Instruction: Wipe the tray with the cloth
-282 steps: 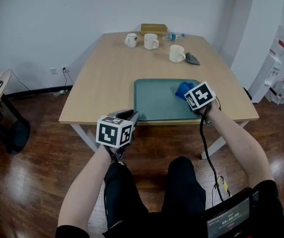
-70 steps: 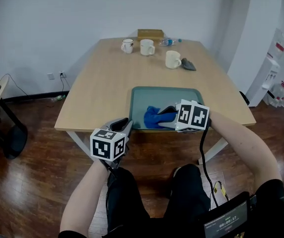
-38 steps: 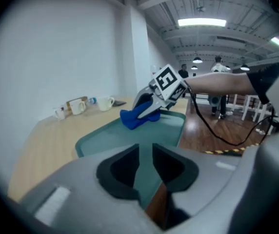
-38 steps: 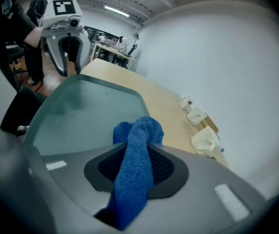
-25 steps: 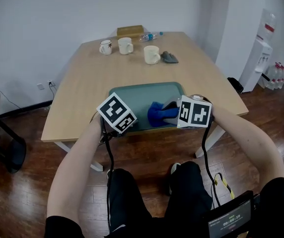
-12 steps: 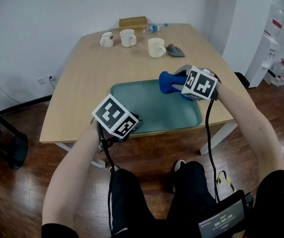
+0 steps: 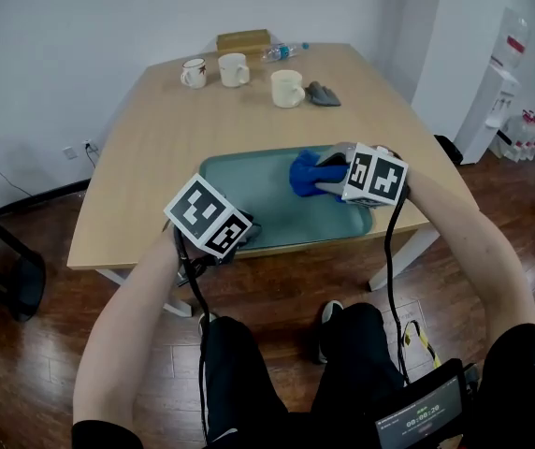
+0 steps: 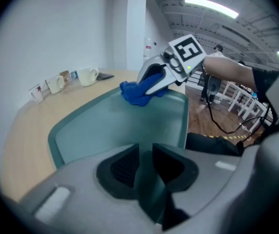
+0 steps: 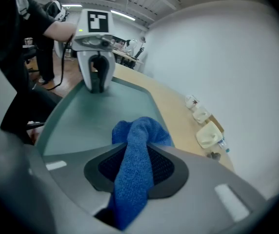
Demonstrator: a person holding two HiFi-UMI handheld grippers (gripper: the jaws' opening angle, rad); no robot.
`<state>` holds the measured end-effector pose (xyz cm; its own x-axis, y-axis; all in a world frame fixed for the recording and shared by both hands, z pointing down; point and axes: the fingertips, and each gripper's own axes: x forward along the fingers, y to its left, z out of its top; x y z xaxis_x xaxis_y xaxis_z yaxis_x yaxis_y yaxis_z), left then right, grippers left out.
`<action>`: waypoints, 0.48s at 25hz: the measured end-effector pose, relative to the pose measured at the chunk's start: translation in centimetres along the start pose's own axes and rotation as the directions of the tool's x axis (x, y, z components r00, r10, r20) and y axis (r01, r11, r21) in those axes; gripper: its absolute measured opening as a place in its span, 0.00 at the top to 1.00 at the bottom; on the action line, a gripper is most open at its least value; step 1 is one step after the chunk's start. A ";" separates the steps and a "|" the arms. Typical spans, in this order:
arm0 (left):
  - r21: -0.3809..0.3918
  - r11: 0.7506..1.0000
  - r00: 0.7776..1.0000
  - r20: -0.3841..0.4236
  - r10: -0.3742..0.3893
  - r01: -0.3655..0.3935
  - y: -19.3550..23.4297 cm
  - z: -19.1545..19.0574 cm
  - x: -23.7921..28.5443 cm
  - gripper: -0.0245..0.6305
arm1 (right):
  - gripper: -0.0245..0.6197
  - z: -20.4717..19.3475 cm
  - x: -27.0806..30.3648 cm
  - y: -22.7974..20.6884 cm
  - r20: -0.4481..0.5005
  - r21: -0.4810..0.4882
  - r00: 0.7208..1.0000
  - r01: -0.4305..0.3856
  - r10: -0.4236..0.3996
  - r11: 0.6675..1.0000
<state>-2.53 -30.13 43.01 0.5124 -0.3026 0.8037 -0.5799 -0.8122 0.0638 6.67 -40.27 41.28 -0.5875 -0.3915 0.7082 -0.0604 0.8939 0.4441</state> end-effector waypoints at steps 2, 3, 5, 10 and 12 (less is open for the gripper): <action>0.002 1.000 1.000 0.003 0.004 -0.004 -0.1 0.0 0.1 0.82 | 0.80 0.5 -1.2 2.8 0.008 -0.015 0.999 -0.044 0.045 0.999; 0.003 1.000 1.000 0.006 0.004 -0.004 0.0 0.0 0.1 0.82 | 0.80 0.8 -1.8 4.1 0.011 -0.014 0.998 -0.067 0.067 0.998; -0.003 1.000 1.000 0.015 0.004 -0.004 0.1 -0.2 0.1 0.82 | 0.80 1.3 -2.7 6.7 0.019 -0.012 0.993 -0.114 0.114 0.993; -0.019 1.000 1.000 0.017 0.012 -0.012 0.3 -0.2 0.1 0.82 | 0.80 2.4 -4.5 10.2 0.040 -0.054 0.985 -0.167 0.169 0.985; -0.021 1.000 1.000 0.019 0.012 -0.012 0.1 -0.3 0.2 0.82 | 0.80 2.5 -4.8 9.7 0.056 -0.050 0.987 -0.150 0.153 0.987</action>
<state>-2.66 -30.10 43.30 0.5170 -0.3221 0.7931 -0.5990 -0.7980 0.0663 6.89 -29.23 40.85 -0.6340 -0.2373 0.7360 0.0688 0.9307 0.3593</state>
